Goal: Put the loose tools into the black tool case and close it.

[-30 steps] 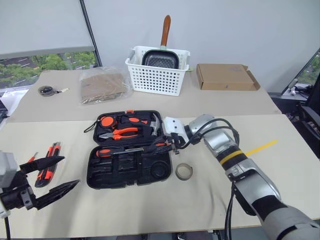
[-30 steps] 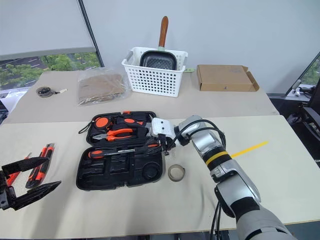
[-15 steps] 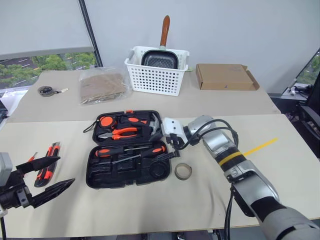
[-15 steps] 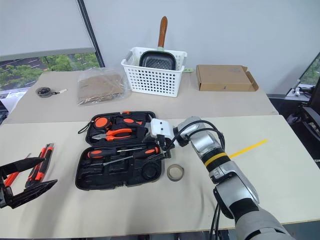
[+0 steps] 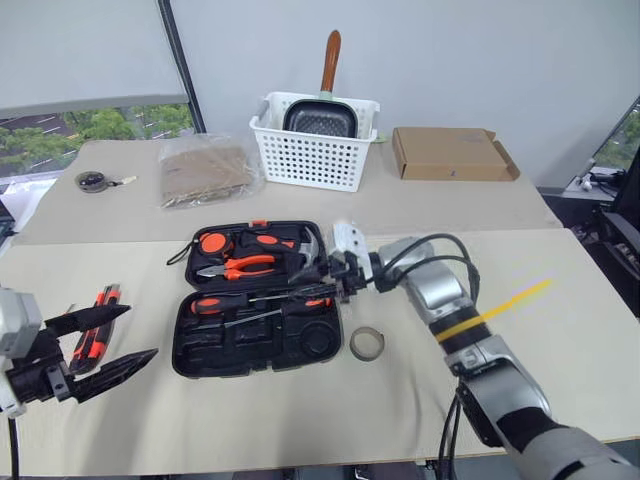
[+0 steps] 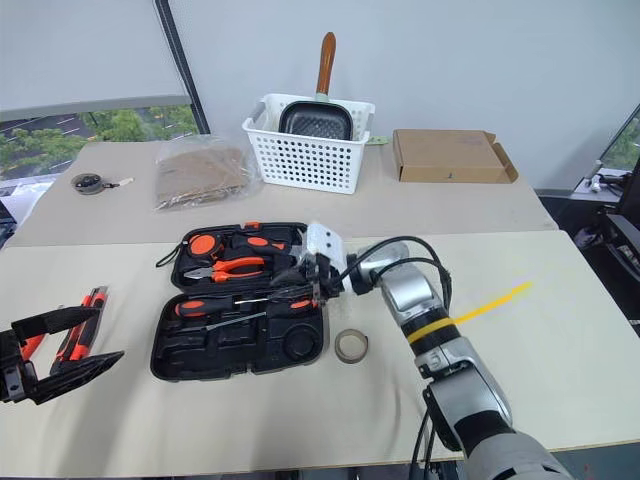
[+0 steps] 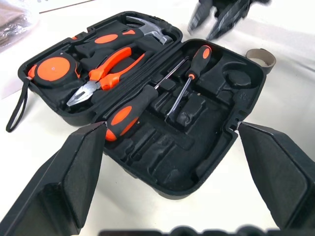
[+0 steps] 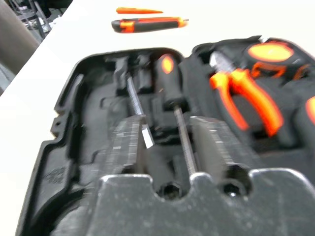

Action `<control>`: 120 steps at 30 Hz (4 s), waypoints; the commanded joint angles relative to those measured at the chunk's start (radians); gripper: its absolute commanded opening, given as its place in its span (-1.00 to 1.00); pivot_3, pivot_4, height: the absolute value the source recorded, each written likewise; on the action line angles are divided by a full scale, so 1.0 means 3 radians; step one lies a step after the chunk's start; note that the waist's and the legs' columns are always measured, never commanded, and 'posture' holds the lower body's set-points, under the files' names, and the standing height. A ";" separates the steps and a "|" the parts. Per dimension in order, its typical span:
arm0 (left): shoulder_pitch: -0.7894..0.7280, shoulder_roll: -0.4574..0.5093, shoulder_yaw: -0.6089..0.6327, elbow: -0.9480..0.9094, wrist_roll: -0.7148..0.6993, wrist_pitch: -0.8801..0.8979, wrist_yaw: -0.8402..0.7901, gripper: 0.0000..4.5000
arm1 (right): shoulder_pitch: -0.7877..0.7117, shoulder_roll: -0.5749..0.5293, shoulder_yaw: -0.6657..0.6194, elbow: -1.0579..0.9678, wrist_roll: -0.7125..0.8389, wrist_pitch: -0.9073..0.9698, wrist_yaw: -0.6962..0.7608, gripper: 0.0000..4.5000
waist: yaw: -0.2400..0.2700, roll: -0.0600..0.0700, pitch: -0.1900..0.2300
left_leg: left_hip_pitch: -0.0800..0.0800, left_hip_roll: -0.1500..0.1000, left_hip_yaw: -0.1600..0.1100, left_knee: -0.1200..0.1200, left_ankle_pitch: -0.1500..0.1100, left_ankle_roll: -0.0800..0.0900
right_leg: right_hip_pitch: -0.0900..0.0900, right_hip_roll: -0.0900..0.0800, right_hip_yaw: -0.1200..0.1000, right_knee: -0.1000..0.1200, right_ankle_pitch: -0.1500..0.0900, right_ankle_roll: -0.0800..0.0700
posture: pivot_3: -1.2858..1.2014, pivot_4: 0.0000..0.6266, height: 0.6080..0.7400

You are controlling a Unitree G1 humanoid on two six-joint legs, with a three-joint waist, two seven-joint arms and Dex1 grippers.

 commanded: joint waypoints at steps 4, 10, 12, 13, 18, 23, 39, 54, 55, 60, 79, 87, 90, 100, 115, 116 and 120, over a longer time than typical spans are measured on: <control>-0.0083 0.0095 -0.0028 -0.0005 -0.0033 0.0025 0.0021 1.00 | -0.0058 0.0047 0.0172 0.0143 -0.0357 -0.0780 -0.0201 -0.98 | -0.0002 0.0000 0.0000 | 0.0001 0.0002 0.0000 -0.0001 0.0003 -0.0006 | -0.0003 0.0003 0.0000 0.0002 0.0000 0.0000 | 0.03 -0.52 0.39; -0.0100 0.0097 -0.0049 -0.0008 -0.0027 0.0030 0.0021 1.00 | -0.0053 0.0053 0.0300 0.0243 -0.0455 -0.1026 -0.0079 -0.98 | -0.0003 -0.0001 0.0000 | 0.0000 0.0002 0.0000 -0.0002 0.0007 -0.0008 | -0.0005 0.0004 0.0001 0.0002 -0.0001 0.0000 | 0.03 -0.52 0.39; -0.0102 0.0096 -0.0055 -0.0009 -0.0021 0.0028 0.0020 1.00 | -0.0085 0.0078 0.0324 0.0365 -0.0563 -0.1139 -0.0224 -0.98 | -0.0003 -0.0001 0.0000 | -0.0001 0.0002 0.0000 -0.0002 0.0007 -0.0007 | -0.0005 0.0004 0.0001 0.0002 -0.0001 -0.0001 | 0.03 -0.52 0.39; -0.0107 0.0097 -0.0060 -0.0007 -0.0018 0.0027 0.0021 1.00 | -0.0104 0.0085 0.0337 0.0423 -0.0615 -0.1200 -0.0269 -0.98 | -0.0003 -0.0001 0.0000 | -0.0001 0.0002 0.0000 -0.0002 0.0007 -0.0007 | -0.0005 0.0004 0.0001 0.0002 -0.0001 -0.0001 | 0.03 -0.52 0.39; -0.0125 0.0078 -0.0077 -0.0010 -0.0011 0.0018 0.0043 1.00 | -0.0150 0.0188 0.0248 0.0517 -0.0657 -0.1162 -0.0504 -0.98 | -0.0004 -0.0001 0.0000 | 0.0002 0.0002 0.0000 -0.0002 0.0005 -0.0010 | -0.0004 0.0004 0.0001 0.0005 -0.0001 -0.0001 | 0.03 -0.52 0.39; -0.0139 0.0067 -0.0108 -0.0011 -0.0019 0.0015 0.0046 1.00 | -0.0111 0.0258 0.0104 0.0273 -0.0315 -0.0951 -0.0315 -0.98 | -0.0004 -0.0001 0.0000 | 0.0001 0.0003 -0.0001 -0.0002 0.0007 -0.0013 | -0.0007 0.0004 0.0001 0.0008 -0.0001 -0.0001 | 0.03 -0.52 0.39; -0.0205 0.0058 -0.0209 0.0063 0.0032 -0.0047 0.0059 1.00 | -0.0027 0.0073 0.0537 0.0307 -0.0837 -0.0476 -0.0337 -0.98 | 0.0005 0.0000 0.0002 | -0.0001 0.0000 0.0001 -0.0005 0.0006 -0.0010 | -0.0013 0.0000 0.0002 0.0006 -0.0001 -0.0002 | 0.03 -0.52 0.39; -0.0412 -0.0481 0.0022 0.0679 0.0409 -0.0263 0.1062 1.00 | -0.0031 0.0105 -0.0383 -0.0531 0.0641 0.0121 0.0025 -0.87 | 0.0001 -0.0022 -0.0007 | -0.0005 0.0003 -0.0004 -0.0012 0.0012 -0.0003 | -0.0014 0.0002 0.0000 0.0006 -0.0001 -0.0005 | 0.03 -0.52 0.39; -0.0427 -0.0509 0.0059 0.0755 0.0428 -0.0305 0.1117 1.00 | -0.0008 0.0048 -0.0430 -0.0616 0.0730 0.0192 0.0073 -0.73 | 0.0003 -0.0023 -0.0008 | -0.0005 0.0002 -0.0003 -0.0012 0.0011 -0.0002 | -0.0014 0.0001 0.0000 0.0005 -0.0001 -0.0005 | 0.03 -0.52 0.39; -0.0454 -0.0464 0.0183 0.1352 0.0673 -0.0595 0.1273 1.00 | 0.0097 -0.0211 -0.0723 -0.0819 0.1083 0.0368 0.0209 0.00 | 0.0005 -0.0030 -0.0010 | -0.0006 0.0000 -0.0002 -0.0013 0.0005 -0.0001 | -0.0016 -0.0005 -0.0001 0.0001 -0.0001 -0.0005 | 0.03 -0.52 0.39; -0.1072 0.0121 -0.0548 0.3470 0.1265 -0.1378 0.0889 1.00 | 0.0063 -0.0993 -0.0955 -0.0795 0.1122 0.0356 0.0523 0.99 | 0.0016 -0.0042 -0.0014 | -0.0012 0.0002 0.0009 -0.0032 0.0008 -0.0006 | -0.0037 -0.0014 -0.0004 0.0002 0.0014 -0.0030 | 0.03 -0.52 0.39; -0.1584 0.0290 -0.0916 0.4397 0.1415 -0.1402 0.0765 0.89 | 0.0027 -0.0996 -0.0914 -0.0925 0.1120 0.0499 0.0463 1.00 | 0.0026 -0.0043 -0.0015 | -0.0006 0.0000 0.0013 -0.0039 0.0012 -0.0004 | -0.0036 -0.0013 -0.0006 0.0002 0.0014 -0.0030 | 0.03 -0.52 0.39; -0.1672 0.0290 -0.0883 0.4558 0.1335 -0.1339 0.0765 0.55 | 0.0000 -0.0988 -0.0951 -0.0919 0.1131 0.0493 0.0439 1.00 | 0.0025 -0.0042 -0.0015 | -0.0004 0.0000 0.0015 -0.0039 0.0010 -0.0008 | -0.0035 -0.0015 -0.0004 0.0003 0.0012 -0.0027 | 0.03 -0.52 0.39; -0.1615 0.0243 -0.0730 0.4405 0.1168 -0.1343 0.0869 -0.80 | 0.0011 -0.0963 -0.1004 -0.0948 0.1224 0.0521 0.0426 1.00 | 0.0020 -0.0043 -0.0015 | -0.0002 -0.0001 0.0021 -0.0039 0.0009 -0.0008 | -0.0035 -0.0020 -0.0003 0.0005 0.0014 -0.0030 | 0.03 -0.52 0.39; -0.2079 0.0073 -0.1933 0.1517 0.0686 -0.0898 0.0094 -0.79 | 0.0153 -0.0964 -0.1060 -0.0880 0.1243 0.0398 0.0393 1.00 | 0.0069 -0.0066 -0.0013 | -0.0003 -0.0011 0.0028 -0.0039 0.0026 -0.0027 | -0.0029 -0.0027 -0.0005 0.0006 0.0016 -0.0029 | 0.03 -0.52 0.39; -0.2117 0.0089 -0.2131 0.1446 0.0773 -0.0971 -0.0042 -0.79 | 0.0191 -0.0985 -0.1070 -0.0901 0.1239 0.0396 0.0388 1.00 | 0.0068 -0.0066 -0.0013 | -0.0002 -0.0011 0.0032 -0.0039 0.0029 -0.0023 | -0.0029 -0.0025 -0.0002 0.0006 0.0016 -0.0029 | 0.03 -0.52 0.39; -0.2274 0.0164 -0.2579 0.1449 0.1032 -0.1160 -0.0363 -0.79 | 0.0304 -0.1041 -0.1098 -0.0992 0.1238 0.0393 0.0364 1.00 | 0.0029 -0.0067 -0.0013 | -0.0003 -0.0001 0.0042 -0.0041 0.0037 -0.0009 | -0.0033 -0.0006 0.0003 0.0002 0.0017 -0.0029 | 0.03 -0.52 0.39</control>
